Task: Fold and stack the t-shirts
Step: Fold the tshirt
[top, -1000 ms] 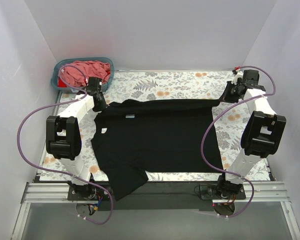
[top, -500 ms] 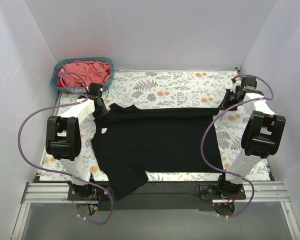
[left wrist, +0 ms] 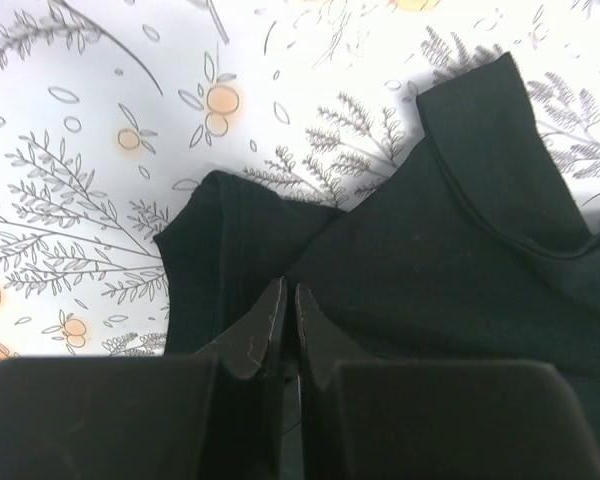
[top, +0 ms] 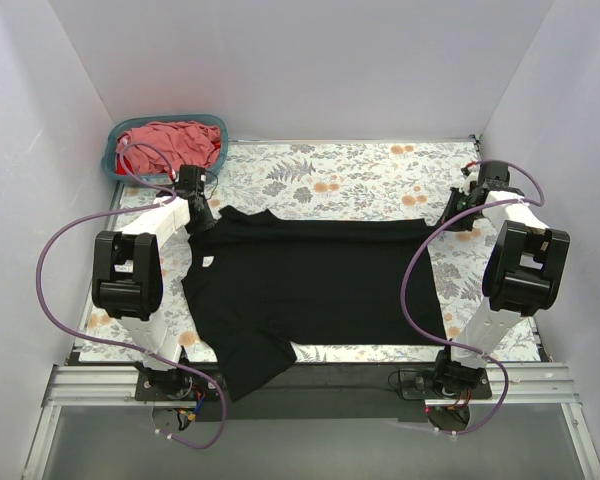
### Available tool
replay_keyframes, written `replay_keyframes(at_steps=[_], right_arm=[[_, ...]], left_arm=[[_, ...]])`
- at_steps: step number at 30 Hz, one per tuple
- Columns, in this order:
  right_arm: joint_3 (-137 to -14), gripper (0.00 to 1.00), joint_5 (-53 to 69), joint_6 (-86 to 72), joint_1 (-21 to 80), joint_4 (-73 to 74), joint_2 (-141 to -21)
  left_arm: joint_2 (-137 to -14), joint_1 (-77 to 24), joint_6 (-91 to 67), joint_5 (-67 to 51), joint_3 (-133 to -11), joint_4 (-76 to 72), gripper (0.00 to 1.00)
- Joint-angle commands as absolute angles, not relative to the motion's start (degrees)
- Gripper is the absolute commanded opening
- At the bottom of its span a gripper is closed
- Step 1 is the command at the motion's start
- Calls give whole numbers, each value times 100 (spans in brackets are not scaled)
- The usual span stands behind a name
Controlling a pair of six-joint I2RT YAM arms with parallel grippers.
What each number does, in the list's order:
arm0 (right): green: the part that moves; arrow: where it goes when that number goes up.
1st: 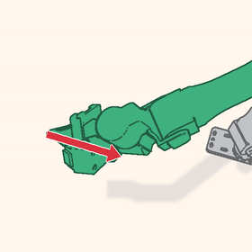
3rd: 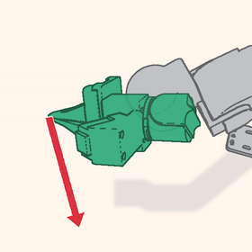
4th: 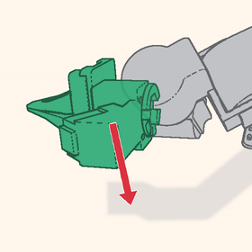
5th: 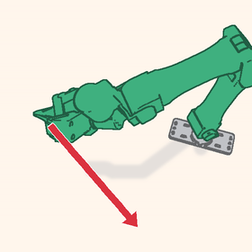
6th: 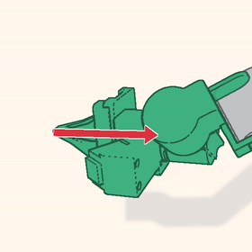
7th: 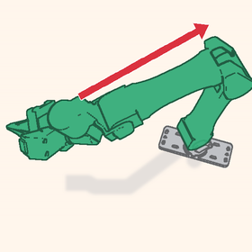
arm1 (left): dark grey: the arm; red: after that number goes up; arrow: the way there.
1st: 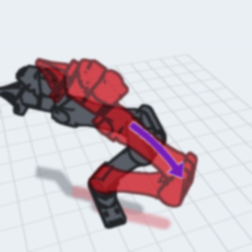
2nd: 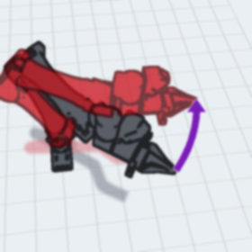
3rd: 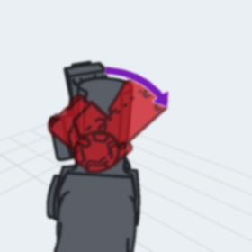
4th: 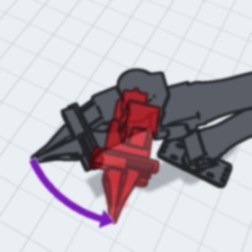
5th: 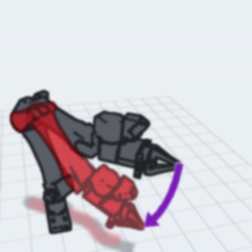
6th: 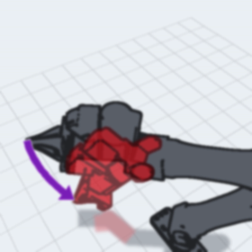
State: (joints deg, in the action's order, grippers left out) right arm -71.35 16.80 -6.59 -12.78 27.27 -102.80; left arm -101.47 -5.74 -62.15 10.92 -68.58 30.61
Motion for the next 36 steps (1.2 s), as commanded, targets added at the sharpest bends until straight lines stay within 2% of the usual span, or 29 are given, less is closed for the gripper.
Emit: replay_keyframes(at_steps=[1,13,26,36], right_arm=[[-7075,1,1573,-747,-1327,2681,-10248],[-6750,1,1635,-782,-1327,2601,-10248],[-6892,1,2083,-1019,-1327,2654,-9853],[-6171,1,1995,-1081,-1327,2558,-9844]], left_arm=[[-10072,-536,-6091,1450,-7180,2988,0],[-10239,-536,-6144,1494,-7049,2979,0],[-10494,-536,-5792,1881,-7866,3041,0],[-10301,-536,-6047,1855,-7146,2936,0]])
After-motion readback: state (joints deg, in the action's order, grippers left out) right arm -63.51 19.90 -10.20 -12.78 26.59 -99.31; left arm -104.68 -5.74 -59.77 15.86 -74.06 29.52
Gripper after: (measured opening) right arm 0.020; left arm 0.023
